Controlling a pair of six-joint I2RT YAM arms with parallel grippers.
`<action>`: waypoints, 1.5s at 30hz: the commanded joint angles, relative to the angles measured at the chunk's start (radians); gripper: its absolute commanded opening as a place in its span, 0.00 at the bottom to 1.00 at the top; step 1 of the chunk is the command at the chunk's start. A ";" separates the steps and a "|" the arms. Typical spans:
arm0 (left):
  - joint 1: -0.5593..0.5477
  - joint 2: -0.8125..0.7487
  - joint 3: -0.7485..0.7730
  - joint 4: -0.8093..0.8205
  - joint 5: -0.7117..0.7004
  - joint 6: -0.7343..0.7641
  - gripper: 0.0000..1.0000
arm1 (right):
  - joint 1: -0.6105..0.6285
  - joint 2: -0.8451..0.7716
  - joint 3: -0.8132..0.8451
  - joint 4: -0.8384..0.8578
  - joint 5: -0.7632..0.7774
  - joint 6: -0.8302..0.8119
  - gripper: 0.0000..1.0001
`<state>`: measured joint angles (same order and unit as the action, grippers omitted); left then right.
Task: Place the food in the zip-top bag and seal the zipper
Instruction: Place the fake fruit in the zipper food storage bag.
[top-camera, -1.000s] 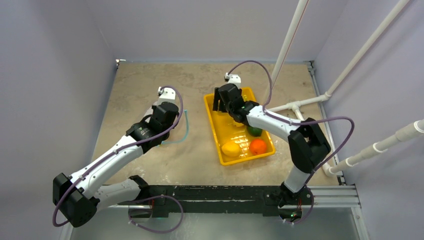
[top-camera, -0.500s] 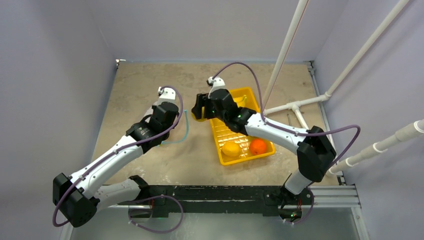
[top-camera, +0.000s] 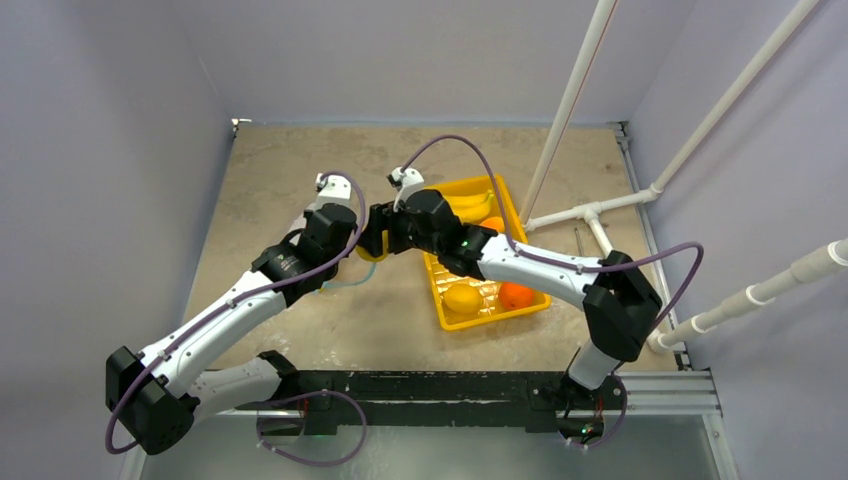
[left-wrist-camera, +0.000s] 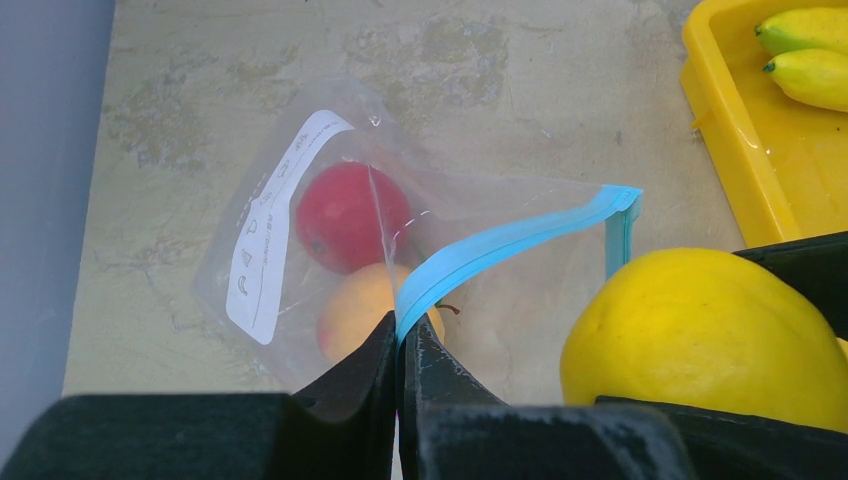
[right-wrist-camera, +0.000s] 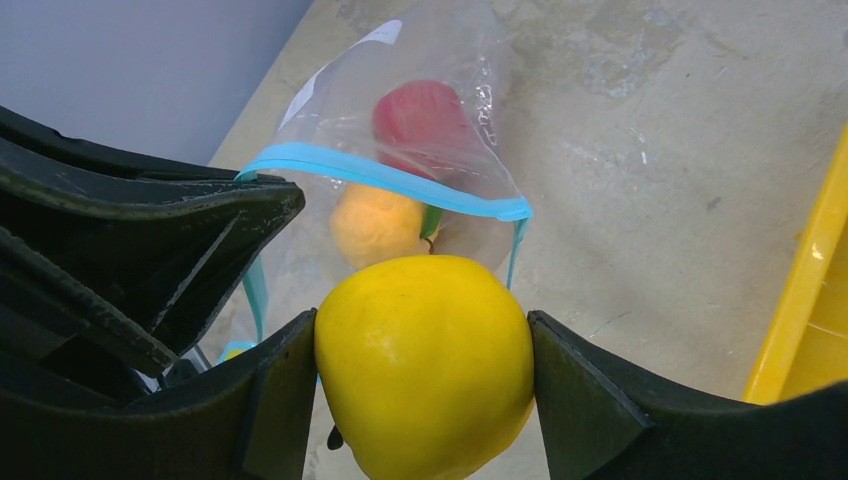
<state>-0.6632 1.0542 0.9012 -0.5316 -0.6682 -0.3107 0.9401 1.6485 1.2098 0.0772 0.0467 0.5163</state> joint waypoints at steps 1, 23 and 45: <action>0.006 -0.025 -0.006 0.032 0.000 0.007 0.00 | 0.013 0.018 0.028 0.068 -0.034 0.022 0.40; 0.007 -0.020 -0.008 0.028 0.004 0.007 0.00 | 0.055 0.173 0.117 0.065 0.083 0.117 0.85; 0.006 -0.010 -0.007 0.032 0.001 0.010 0.00 | 0.055 0.016 0.024 -0.062 0.198 0.119 0.92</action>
<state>-0.6621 1.0470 0.9009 -0.5320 -0.6651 -0.3107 0.9928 1.7485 1.2617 0.0586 0.1616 0.6300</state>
